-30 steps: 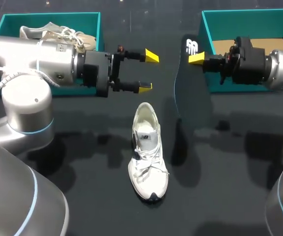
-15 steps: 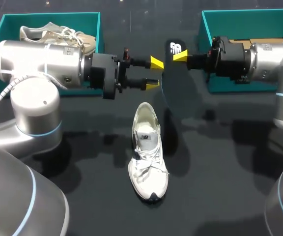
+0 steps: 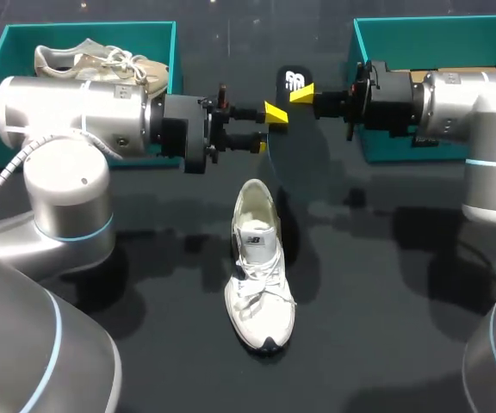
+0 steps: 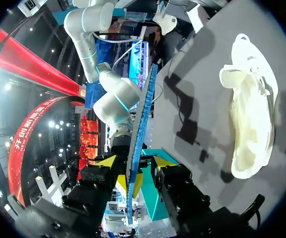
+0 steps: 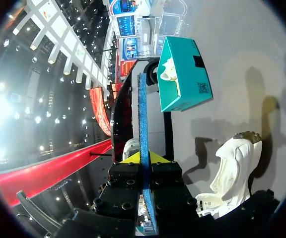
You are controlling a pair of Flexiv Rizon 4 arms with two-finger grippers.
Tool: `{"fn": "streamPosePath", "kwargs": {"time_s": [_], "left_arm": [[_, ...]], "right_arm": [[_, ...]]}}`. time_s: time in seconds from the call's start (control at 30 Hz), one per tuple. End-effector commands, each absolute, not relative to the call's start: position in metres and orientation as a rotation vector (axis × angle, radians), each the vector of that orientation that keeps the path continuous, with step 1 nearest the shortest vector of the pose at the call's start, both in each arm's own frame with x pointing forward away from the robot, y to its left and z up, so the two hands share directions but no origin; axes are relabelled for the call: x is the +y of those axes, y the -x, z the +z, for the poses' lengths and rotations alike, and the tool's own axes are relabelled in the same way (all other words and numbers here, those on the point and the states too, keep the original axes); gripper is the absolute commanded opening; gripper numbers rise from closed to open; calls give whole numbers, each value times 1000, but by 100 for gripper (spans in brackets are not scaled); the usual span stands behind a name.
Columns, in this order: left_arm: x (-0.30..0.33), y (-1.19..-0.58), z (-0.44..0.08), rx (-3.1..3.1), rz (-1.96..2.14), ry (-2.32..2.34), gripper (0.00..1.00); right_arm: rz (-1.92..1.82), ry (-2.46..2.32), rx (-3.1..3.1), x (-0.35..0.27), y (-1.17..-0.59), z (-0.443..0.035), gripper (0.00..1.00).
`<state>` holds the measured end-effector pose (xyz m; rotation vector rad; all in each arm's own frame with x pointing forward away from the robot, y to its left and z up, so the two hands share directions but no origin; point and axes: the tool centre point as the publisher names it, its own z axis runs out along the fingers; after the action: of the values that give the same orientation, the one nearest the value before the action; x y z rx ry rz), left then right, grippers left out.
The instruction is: Take the shoe out of the shoebox, open the shoe tongue, remove and reinsert the insole, then place the shoe into the shoebox
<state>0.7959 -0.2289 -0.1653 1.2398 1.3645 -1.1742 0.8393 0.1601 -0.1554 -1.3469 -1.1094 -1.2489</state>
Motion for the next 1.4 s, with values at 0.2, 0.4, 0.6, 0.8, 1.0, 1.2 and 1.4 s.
{"fn": "streamPosePath", "kwargs": {"time_s": [0.2, 0.4, 0.6, 0.8, 1.0, 1.2, 1.4], "left_arm": [[-236, -798, -166, 1366, -1177, -1214, 19], [-238, -798, -166, 1367, -1183, -1213, 14], [-241, -800, -167, 1371, -1181, -1212, 14], [-243, -802, -168, 1378, -1180, -1208, 0], [-239, -799, -168, 1377, -1178, -1211, 0], [-222, -793, -162, 1385, -1165, -1215, 0], [-198, -791, -161, 1441, -1203, -1202, 0]], "right_arm": [[-1253, 1346, -1099, 172, -839, -158, 0], [-1254, 1350, -1089, 173, -837, -159, 0], [-1256, 1353, -1084, 174, -837, -159, 0], [-1255, 1349, -1079, 175, -837, -160, 0], [-1271, 1342, -1065, 171, -836, -160, 75], [-1318, 1305, -1060, 155, -824, -157, 100], [-1322, 1278, -1078, 136, -805, -155, 100]]}}
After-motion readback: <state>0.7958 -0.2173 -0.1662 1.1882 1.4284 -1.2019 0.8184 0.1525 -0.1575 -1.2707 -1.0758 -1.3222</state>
